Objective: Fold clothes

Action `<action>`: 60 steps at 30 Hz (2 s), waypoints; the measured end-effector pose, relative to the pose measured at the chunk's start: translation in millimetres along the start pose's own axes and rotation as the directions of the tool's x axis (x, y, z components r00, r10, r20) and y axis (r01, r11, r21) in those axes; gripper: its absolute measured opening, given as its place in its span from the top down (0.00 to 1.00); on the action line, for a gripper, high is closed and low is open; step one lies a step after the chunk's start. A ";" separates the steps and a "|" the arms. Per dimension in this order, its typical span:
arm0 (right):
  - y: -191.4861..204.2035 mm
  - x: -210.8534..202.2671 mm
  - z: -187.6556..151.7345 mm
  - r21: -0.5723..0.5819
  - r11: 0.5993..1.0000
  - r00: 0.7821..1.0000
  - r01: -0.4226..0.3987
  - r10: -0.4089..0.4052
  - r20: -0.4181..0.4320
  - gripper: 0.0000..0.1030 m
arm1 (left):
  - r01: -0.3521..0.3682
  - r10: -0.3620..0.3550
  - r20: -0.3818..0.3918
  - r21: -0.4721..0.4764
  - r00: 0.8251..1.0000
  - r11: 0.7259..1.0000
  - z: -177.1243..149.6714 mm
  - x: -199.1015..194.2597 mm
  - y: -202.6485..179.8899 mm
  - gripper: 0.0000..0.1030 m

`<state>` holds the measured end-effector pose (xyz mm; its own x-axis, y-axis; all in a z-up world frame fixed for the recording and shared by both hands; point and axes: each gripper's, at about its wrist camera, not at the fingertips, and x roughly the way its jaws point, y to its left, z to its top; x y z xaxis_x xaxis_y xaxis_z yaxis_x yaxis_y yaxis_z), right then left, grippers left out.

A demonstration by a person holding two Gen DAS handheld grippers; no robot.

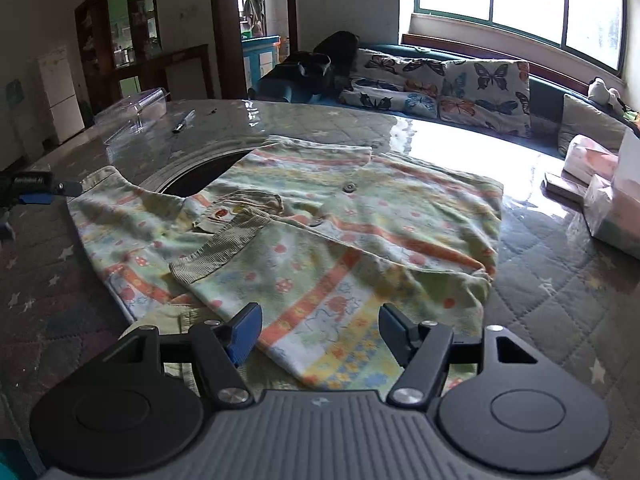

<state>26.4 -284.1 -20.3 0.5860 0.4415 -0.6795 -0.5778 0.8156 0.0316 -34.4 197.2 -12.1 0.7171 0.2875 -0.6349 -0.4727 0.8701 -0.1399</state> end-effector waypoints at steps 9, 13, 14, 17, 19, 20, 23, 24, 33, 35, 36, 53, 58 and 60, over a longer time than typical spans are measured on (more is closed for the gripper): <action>0.8 3.9 3.8 0.001 1.000 1.000 0.001 -0.001 -0.005 0.36 | -0.074 0.071 -0.034 -0.112 0.997 0.991 15.1 25.5 34.9 0.39; 0.4 4.1 4.2 0.002 1.000 1.000 0.000 0.000 -0.006 0.36 | -0.075 0.071 -0.042 -0.112 0.997 0.991 17.3 34.9 34.4 0.41; 0.1 4.5 4.2 0.003 1.000 1.000 -0.001 0.001 -0.006 0.36 | -0.076 0.072 -0.040 -0.109 0.997 0.991 17.6 35.7 32.4 0.45; -0.4 6.0 4.4 0.009 1.000 1.000 -0.002 0.002 -0.005 0.36 | -0.085 0.082 -0.038 -0.087 0.996 0.993 18.0 37.3 26.7 0.55; 0.2 6.1 4.8 0.009 1.000 1.000 -0.004 0.004 -0.003 0.36 | -0.089 0.086 -0.037 -0.089 0.996 0.992 17.4 37.6 26.0 0.61; 0.5 6.0 5.0 0.008 1.000 1.000 -0.006 0.006 -0.002 0.36 | -0.088 0.085 -0.037 -0.091 0.996 0.992 17.2 37.7 25.7 0.67; 1.0 5.0 5.8 0.007 1.000 1.000 -0.009 0.009 0.004 0.36 | -0.062 0.058 -0.044 -0.099 0.997 0.993 17.0 37.6 26.0 0.82; 1.1 4.4 6.0 0.007 1.000 1.000 -0.009 0.009 0.007 0.36 | -0.048 0.043 -0.049 -0.106 0.998 0.993 16.9 37.3 26.3 0.86; -1.5 -2.0 6.9 0.022 1.000 0.999 -0.010 0.009 0.038 0.36 | 0.181 -0.183 -0.002 -0.125 0.983 0.976 25.7 2.3 -6.1 0.89; -3.8 -4.1 6.8 0.031 0.999 0.999 -0.010 0.008 0.049 0.36 | 0.256 -0.257 0.004 -0.115 0.966 0.960 28.0 -8.4 -23.0 0.90; -5.0 -5.3 6.7 0.036 0.999 0.998 -0.010 0.008 0.055 0.36 | 0.291 -0.293 0.001 -0.109 0.956 0.950 28.6 -12.3 -31.1 0.90; -45.9 -26.9 -1.2 0.177 0.984 0.993 0.013 -0.033 0.111 0.41 | 0.676 -0.660 -0.199 0.019 0.725 0.737 -4.7 -25.8 -181.1 0.90; -61.4 -27.3 -0.1 0.241 0.970 0.994 -0.002 -0.025 0.109 0.47 | 0.708 -0.668 -0.282 0.063 0.689 0.704 -25.9 -16.1 -212.7 0.89; -62.9 -25.1 1.5 0.258 0.966 0.994 -0.012 -0.017 0.108 0.50 | 0.713 -0.661 -0.313 0.083 0.682 0.696 -34.6 -12.4 -222.0 0.87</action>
<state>49.0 -346.0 -4.2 0.6538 0.4654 -0.5966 -0.4186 0.8793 0.2271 43.9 -13.4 0.5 0.6410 -0.5043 -0.5787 0.2243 0.8441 -0.4870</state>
